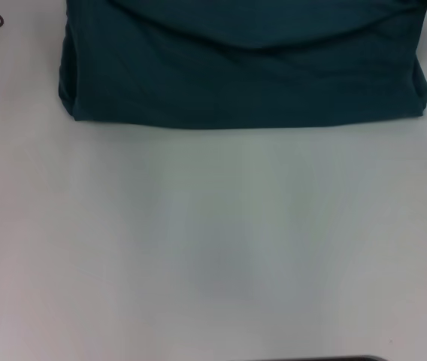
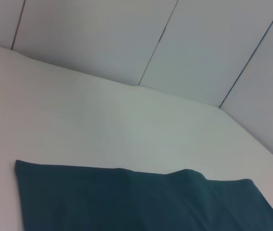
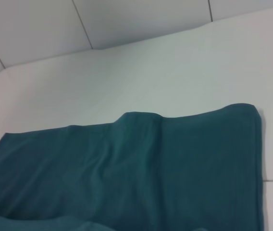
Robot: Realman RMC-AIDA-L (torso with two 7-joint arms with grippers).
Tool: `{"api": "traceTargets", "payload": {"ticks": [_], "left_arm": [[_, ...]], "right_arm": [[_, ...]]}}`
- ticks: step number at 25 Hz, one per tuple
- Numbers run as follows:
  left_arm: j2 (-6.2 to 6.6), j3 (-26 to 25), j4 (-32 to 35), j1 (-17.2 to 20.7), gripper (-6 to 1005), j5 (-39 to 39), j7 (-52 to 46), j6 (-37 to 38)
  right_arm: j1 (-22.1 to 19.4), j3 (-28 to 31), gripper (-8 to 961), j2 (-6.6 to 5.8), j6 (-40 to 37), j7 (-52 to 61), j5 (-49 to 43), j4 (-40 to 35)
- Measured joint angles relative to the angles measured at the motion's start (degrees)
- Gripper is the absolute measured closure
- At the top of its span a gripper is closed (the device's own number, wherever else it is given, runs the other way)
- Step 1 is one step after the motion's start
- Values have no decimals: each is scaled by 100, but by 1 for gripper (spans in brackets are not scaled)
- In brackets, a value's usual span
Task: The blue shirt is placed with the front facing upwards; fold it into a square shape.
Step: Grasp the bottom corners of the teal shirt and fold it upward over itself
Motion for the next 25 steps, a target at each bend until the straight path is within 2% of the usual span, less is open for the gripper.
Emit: {"api": "traceTargets", "payload": {"ticks": [6,14,24,25], "left_arm": [[-35,-19,204,54,995,-147,234,-133],[-214,-3,228,179,995,-240,539,-416],[-308,1,198,199,946,-243,572,-455],[-348,-3,150,209,941,-247,571,-484]], "right_arm": [[10,8,873,70,-199,-222,74,-183],[15,-6,871,117,-407,-571,284,-437],[56,-8,869,179,-700,-647,284,-543],[68,-8,869,186,-744,-648,284,-551]]}}
